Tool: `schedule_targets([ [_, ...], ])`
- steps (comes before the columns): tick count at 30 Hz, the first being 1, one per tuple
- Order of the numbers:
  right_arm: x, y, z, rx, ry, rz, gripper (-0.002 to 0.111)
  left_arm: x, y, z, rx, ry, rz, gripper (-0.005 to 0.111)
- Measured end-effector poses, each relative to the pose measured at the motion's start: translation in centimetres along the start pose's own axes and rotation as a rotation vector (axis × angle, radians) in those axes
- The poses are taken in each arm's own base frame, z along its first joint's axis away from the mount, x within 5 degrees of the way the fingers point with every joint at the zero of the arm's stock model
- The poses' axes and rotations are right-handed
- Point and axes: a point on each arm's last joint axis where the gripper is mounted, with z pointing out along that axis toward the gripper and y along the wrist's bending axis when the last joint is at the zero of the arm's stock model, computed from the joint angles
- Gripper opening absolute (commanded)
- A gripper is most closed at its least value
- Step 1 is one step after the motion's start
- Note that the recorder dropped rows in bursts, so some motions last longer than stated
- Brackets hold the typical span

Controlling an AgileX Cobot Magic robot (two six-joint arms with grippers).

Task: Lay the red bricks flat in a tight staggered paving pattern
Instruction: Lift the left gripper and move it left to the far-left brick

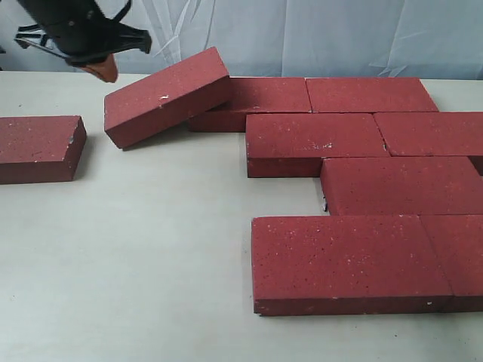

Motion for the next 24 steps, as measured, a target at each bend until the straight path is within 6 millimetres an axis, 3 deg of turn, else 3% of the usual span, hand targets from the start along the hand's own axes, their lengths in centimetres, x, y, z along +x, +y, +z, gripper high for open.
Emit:
schedule_targets([
  [7, 0.0, 0.0, 0.0, 0.0, 0.0, 0.0, -0.001, 2.0, 6.8, 0.8, 0.037, 0.044, -0.136, 0.0],
  [12, 0.0, 0.0, 0.0, 0.0, 0.0, 0.0, -0.001, 3.4, 10.0, 1.7, 0.068, 0.043, -0.233, 0.0],
  [17, 0.0, 0.0, 0.0, 0.0, 0.0, 0.0, -0.001, 4.6, 11.3, 2.7, 0.051, 0.037, -0.259, 0.0],
  [24, 0.0, 0.0, 0.0, 0.0, 0.0, 0.0, -0.001, 4.5, 11.6, 3.1, 0.03, -0.023, -0.262, 0.0],
])
